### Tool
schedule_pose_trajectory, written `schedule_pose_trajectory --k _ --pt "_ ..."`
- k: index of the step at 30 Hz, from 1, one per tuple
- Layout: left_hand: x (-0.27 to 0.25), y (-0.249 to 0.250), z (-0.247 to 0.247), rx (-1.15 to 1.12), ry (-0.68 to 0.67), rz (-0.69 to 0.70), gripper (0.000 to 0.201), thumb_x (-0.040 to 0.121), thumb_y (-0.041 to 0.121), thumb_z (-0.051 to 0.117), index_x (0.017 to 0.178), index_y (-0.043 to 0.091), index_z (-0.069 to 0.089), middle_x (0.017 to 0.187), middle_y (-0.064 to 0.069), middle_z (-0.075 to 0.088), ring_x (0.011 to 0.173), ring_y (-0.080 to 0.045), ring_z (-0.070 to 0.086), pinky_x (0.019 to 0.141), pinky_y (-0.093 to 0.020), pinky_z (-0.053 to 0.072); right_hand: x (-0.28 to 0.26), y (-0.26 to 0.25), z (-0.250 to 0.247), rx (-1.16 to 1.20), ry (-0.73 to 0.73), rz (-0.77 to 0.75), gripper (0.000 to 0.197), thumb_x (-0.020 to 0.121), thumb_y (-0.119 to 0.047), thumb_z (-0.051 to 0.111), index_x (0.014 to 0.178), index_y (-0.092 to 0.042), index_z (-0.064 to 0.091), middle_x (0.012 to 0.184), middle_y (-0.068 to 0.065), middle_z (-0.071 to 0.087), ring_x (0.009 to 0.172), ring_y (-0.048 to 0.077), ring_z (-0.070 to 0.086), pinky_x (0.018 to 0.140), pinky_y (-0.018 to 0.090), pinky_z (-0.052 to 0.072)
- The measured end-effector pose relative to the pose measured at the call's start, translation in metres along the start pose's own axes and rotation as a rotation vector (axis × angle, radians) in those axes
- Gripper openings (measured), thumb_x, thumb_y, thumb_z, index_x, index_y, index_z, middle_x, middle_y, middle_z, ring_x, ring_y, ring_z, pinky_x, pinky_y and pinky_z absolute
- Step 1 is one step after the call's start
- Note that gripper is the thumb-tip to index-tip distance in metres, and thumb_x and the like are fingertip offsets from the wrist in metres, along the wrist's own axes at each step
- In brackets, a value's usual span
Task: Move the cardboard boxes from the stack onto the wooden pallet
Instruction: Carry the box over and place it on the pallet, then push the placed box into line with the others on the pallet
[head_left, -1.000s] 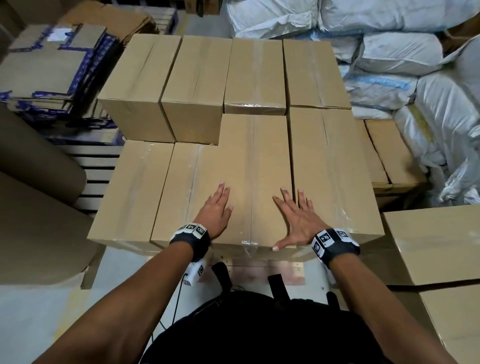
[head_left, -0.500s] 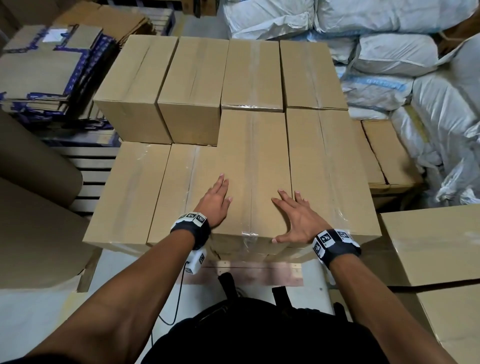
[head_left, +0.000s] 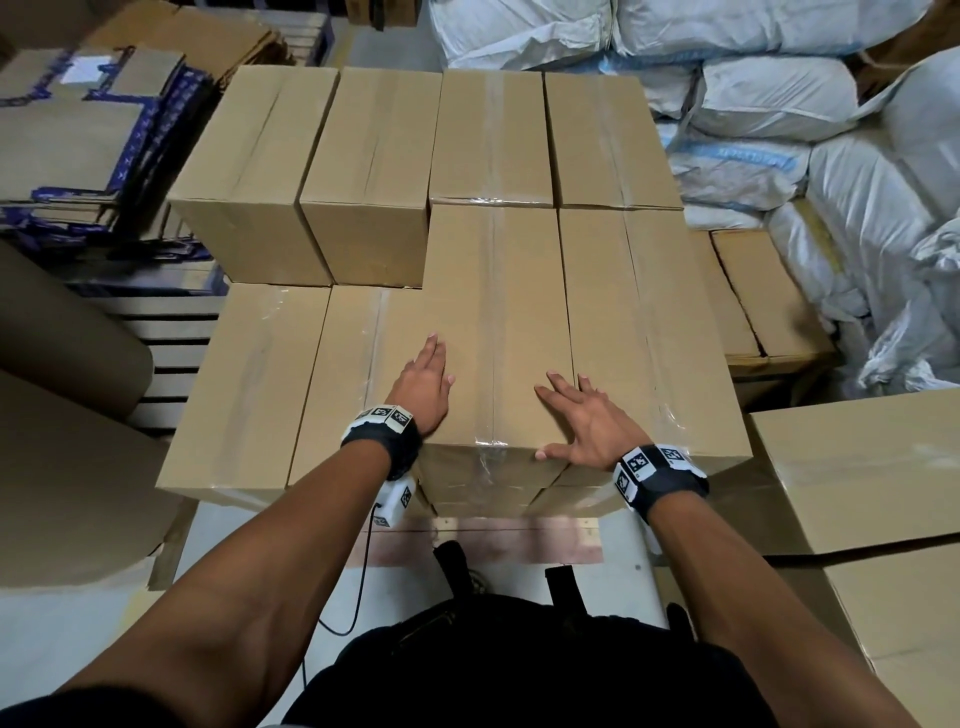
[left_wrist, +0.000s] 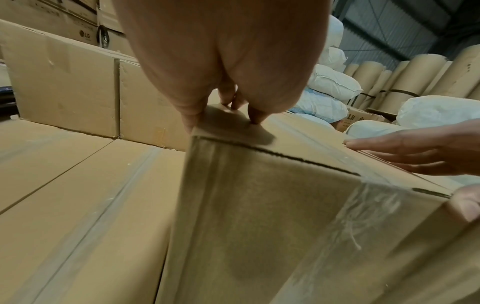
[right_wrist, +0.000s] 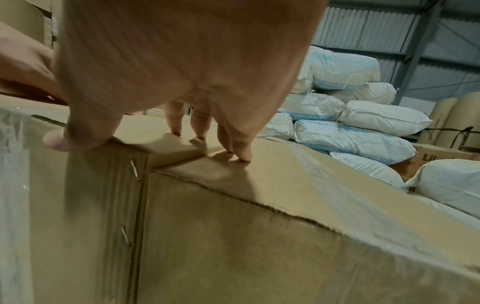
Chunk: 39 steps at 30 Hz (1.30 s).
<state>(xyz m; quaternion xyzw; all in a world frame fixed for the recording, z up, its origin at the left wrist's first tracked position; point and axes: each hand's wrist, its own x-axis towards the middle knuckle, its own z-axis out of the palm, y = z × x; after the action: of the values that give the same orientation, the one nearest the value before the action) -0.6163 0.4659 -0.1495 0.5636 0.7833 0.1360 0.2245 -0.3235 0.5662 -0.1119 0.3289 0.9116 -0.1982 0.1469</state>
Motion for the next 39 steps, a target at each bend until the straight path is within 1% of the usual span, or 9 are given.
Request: schedule_pose_trajectory --k 6,10,17,20,24,27,30,33,39 --pt "-0.018 -0.002 0.002 0.05 -0.082 0.014 0.065 0.111 0.03 0.04 0.166 0.007 0.012 0.175 -0.01 0.0 0.153 -0.042 0.029 0.126 -0.05 0.026 -0.002 -0.003 0.003 -0.025 -0.022 -0.002 0.109 0.087 -0.077 0.061 0.168 -0.03 0.006 0.176 0.0 -0.009 0.158 0.048 0.002 0.126 0.065 0.015" --pt "-0.036 -0.001 0.003 0.084 -0.119 0.029 0.066 0.111 0.03 0.04 0.166 0.008 0.011 0.175 -0.007 -0.002 0.152 -0.044 0.03 0.125 -0.052 0.027 -0.006 -0.011 0.001 -0.04 -0.033 0.034 0.104 0.09 -0.071 0.062 0.168 -0.029 0.007 0.176 0.001 -0.006 0.158 0.047 0.009 0.125 0.063 0.023" --pt "-0.104 0.013 0.0 0.171 -0.13 0.156 0.061 0.107 0.022 0.048 0.161 0.004 0.027 0.173 -0.017 0.013 0.156 -0.034 0.025 0.129 -0.048 0.013 -0.052 -0.057 0.044 0.1 0.239 0.203 0.058 0.101 -0.029 0.067 0.152 -0.015 0.043 0.17 0.013 0.028 0.146 0.04 0.043 0.114 0.055 0.045" --pt "-0.146 0.021 0.008 0.207 -0.091 0.18 0.053 0.106 0.022 0.048 0.155 0.005 0.039 0.17 -0.02 0.022 0.153 -0.034 0.03 0.128 -0.054 0.011 -0.094 -0.081 0.082 0.211 0.379 0.282 0.048 0.098 -0.021 0.069 0.142 -0.011 0.053 0.162 0.014 0.043 0.129 0.038 0.06 0.104 0.051 0.055" --pt "-0.203 0.028 0.06 0.253 -0.101 0.231 0.046 0.1 0.031 0.043 0.137 0.009 0.058 0.166 -0.021 0.029 0.156 -0.042 0.02 0.128 -0.061 0.005 -0.161 -0.111 0.144 0.339 0.4 0.404 0.037 0.096 -0.022 0.066 0.132 -0.019 0.059 0.117 0.015 0.071 0.103 0.039 0.069 0.085 0.048 0.059" --pt "-0.248 0.046 0.106 0.126 -0.24 0.28 0.057 0.097 0.032 0.036 0.144 0.007 0.054 0.159 -0.022 0.04 0.15 -0.042 0.028 0.129 -0.047 0.013 -0.213 -0.124 0.198 0.384 0.378 0.54 0.033 0.094 -0.027 0.069 0.127 -0.025 0.065 0.117 0.01 0.074 0.105 0.035 0.069 0.087 0.045 0.059" --pt "-0.289 0.072 0.145 0.004 -0.415 0.326 0.049 0.099 0.024 0.048 0.146 0.01 0.053 0.156 -0.016 0.043 0.145 -0.036 0.039 0.122 -0.039 0.029 -0.271 -0.131 0.247 0.477 0.385 0.698 0.03 0.094 -0.028 0.071 0.124 -0.023 0.069 0.119 0.005 0.075 0.11 0.031 0.068 0.091 0.042 0.057" --pt "-0.32 0.098 0.177 -0.016 -0.511 0.418 0.044 0.1 0.021 0.056 0.143 0.014 0.056 0.154 -0.009 0.048 0.14 -0.029 0.046 0.118 -0.032 0.03 -0.327 -0.13 0.286 0.561 0.406 0.824 0.028 0.095 -0.029 0.072 0.122 -0.022 0.069 0.119 0.001 0.076 0.113 0.027 0.069 0.093 0.039 0.056" --pt "-0.344 0.158 0.219 0.059 -0.613 0.556 0.04 0.1 0.025 0.056 0.14 0.019 0.059 0.146 -0.005 0.056 0.136 -0.027 0.051 0.116 -0.035 0.035 -0.412 -0.108 0.323 0.735 0.46 1.027 0.029 0.094 -0.033 0.074 0.122 -0.025 0.069 0.12 -0.001 0.075 0.106 0.022 0.072 0.094 0.04 0.059"
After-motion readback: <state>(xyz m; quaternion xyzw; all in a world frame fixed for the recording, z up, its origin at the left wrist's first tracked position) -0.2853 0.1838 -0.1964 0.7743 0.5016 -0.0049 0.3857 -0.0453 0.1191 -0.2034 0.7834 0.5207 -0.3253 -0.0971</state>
